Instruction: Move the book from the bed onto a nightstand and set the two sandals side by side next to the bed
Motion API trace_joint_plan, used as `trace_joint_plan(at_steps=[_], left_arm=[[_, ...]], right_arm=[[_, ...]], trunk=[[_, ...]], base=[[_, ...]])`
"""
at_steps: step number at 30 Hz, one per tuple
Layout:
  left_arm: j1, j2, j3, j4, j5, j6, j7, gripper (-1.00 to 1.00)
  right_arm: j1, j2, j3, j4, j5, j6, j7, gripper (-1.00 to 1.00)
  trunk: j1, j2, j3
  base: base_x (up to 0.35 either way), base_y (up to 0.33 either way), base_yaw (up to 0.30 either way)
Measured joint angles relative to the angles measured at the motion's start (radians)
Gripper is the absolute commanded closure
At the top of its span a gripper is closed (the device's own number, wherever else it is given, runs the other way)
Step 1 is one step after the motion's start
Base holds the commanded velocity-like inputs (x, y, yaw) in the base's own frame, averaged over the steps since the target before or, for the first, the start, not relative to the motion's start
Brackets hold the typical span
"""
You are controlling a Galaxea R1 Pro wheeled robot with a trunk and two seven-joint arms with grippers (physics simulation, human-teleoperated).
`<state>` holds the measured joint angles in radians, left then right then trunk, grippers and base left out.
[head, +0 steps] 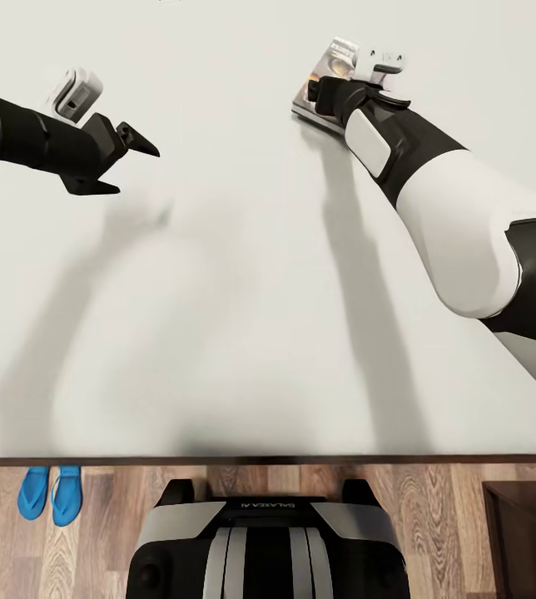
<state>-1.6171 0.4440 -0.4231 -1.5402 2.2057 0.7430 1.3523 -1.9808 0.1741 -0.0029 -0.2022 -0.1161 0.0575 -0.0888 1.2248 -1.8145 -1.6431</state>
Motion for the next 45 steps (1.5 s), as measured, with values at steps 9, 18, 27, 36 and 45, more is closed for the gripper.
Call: trace_joint_plan(at_steps=[9, 18, 27, 36, 45], left_arm=[[0.001, -0.001, 0.002, 0.000, 0.000, 0.000, 0.000, -1.00], [0.000, -0.001, 0.003, -0.001, 0.000, 0.000, 0.000, -1.00], [0.000, -0.001, 0.002, -0.001, 0.000, 0.000, 0.000, -1.00], [0.001, 0.000, 0.001, -0.001, 0.000, 0.000, 0.001, -1.00], [0.001, 0.000, -0.001, -0.001, 0.000, 0.000, 0.001, -1.00]], right_arm=[[0.000, 0.000, 0.000, 0.000, 0.004, 0.002, -0.001, -1.00], [0.000, 0.000, 0.002, -0.002, 0.005, 0.005, -0.002, -1.00], [0.000, 0.000, 0.002, -0.001, 0.001, 0.003, 0.000, -1.00], [-0.002, 0.000, 0.002, 0.006, 0.003, 0.007, -0.001, -1.00], [-0.003, 0.000, 0.003, 0.003, 0.006, 0.007, -0.002, -1.00]], trunk=[[0.000, 0.000, 0.000], [0.000, 0.000, 0.000], [0.000, 0.000, 0.000], [-0.001, 0.000, 0.000], [0.000, 0.000, 0.000]], base=[[-0.034, -0.014, 0.000], [-0.004, -0.002, 0.000], [0.028, 0.000, 0.000], [0.058, 0.000, 0.000], [0.074, 0.000, 0.000]])
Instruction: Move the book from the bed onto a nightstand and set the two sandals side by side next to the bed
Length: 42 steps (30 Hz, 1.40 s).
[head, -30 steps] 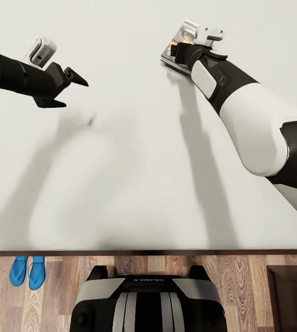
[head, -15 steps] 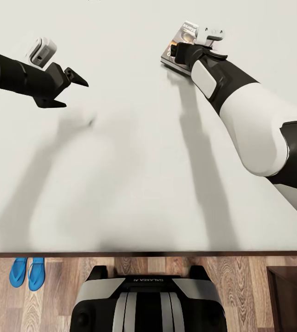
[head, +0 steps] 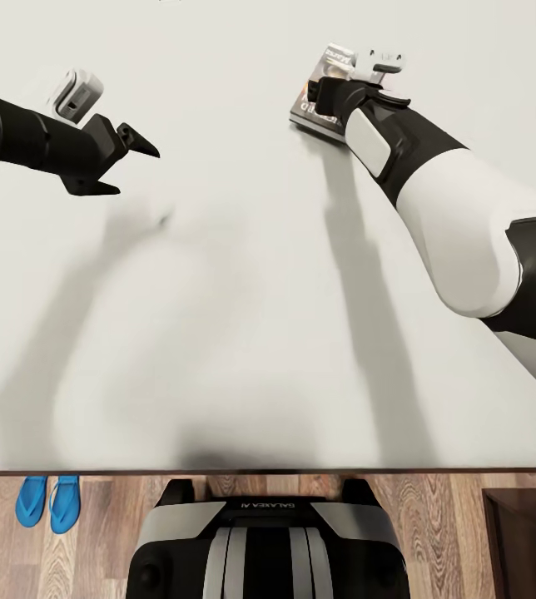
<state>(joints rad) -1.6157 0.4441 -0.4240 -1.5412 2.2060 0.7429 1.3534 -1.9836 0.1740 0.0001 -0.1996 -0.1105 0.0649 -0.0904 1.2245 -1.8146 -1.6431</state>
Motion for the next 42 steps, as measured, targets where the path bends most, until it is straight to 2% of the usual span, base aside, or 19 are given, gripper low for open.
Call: trace_joint_plan(at_steps=[42], left_arm=[[0.000, 0.000, 0.003, 0.001, 0.000, 0.000, 0.000, -1.00]], right_arm=[[-0.010, 0.000, -0.004, 0.014, 0.000, 0.004, 0.014, -1.00]], trunk=[[0.000, 0.000, 0.000]], base=[[0.001, 0.000, 0.000]])
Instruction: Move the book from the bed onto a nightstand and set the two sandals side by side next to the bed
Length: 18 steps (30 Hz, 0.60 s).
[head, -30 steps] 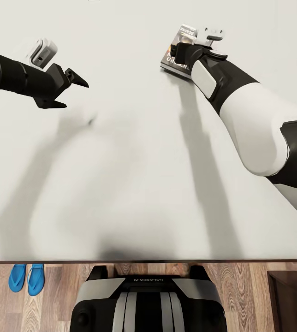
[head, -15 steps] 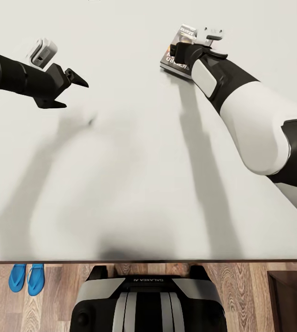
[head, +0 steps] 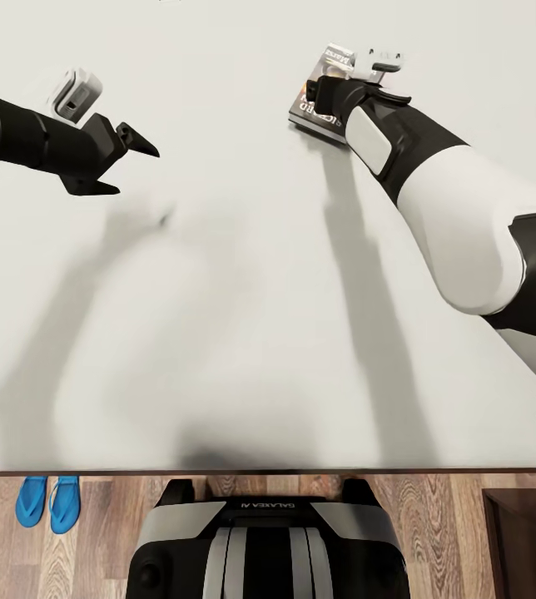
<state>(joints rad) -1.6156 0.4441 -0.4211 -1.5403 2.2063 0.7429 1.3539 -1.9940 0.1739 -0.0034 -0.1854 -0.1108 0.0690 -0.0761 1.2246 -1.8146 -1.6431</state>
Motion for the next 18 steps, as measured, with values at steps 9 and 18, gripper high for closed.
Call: trace_joint_plan(at_steps=[9, 18], left_arm=[[0.000, 0.000, 0.003, 0.000, 0.001, 0.000, -0.001, -1.00], [0.000, 0.000, 0.003, 0.001, 0.000, 0.000, -0.001, -1.00]], right_arm=[[0.000, 0.000, -0.007, -0.049, -0.007, 0.016, 0.000, -1.00], [0.002, 0.000, -0.005, -0.152, -0.007, 0.125, 0.002, -1.00]], trunk=[[0.000, 0.000, 0.000], [0.000, 0.000, 0.000]], base=[[0.000, 0.000, 0.000], [0.000, 0.000, 0.000]])
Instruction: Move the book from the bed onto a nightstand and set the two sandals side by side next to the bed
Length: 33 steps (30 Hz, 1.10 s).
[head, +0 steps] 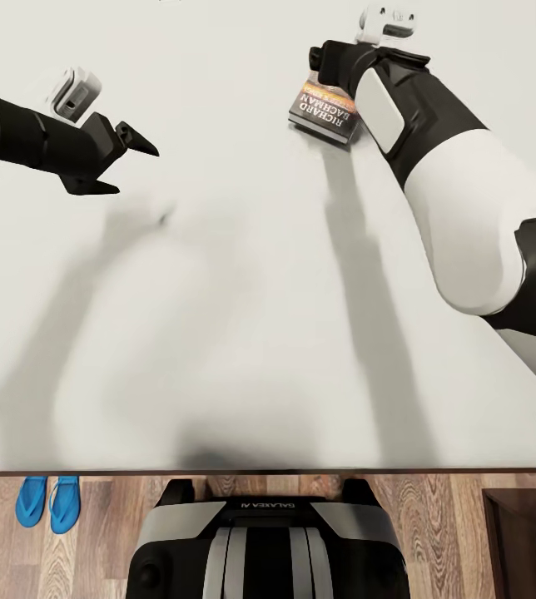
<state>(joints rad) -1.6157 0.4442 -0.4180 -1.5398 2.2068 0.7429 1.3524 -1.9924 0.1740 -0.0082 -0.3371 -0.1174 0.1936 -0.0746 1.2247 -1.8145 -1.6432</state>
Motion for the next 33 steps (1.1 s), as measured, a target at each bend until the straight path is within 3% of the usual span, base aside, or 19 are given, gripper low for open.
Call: trace_joint_plan(at_steps=[19, 33], left_arm=[[0.000, 0.000, -0.004, -0.004, -0.001, 0.000, 0.001, -1.00], [0.003, 0.000, -0.009, -0.004, -0.001, 0.000, 0.001, -1.00]], right_arm=[[0.015, 0.000, -0.002, -0.021, 0.003, 0.008, -0.008, -1.00], [0.038, 0.000, 0.005, 0.038, 0.006, -0.013, -0.013, -1.00]], trunk=[[0.000, 0.000, 0.000], [0.000, 0.000, 0.000]], base=[[0.070, 0.000, 0.000], [0.001, 0.000, 0.000]])
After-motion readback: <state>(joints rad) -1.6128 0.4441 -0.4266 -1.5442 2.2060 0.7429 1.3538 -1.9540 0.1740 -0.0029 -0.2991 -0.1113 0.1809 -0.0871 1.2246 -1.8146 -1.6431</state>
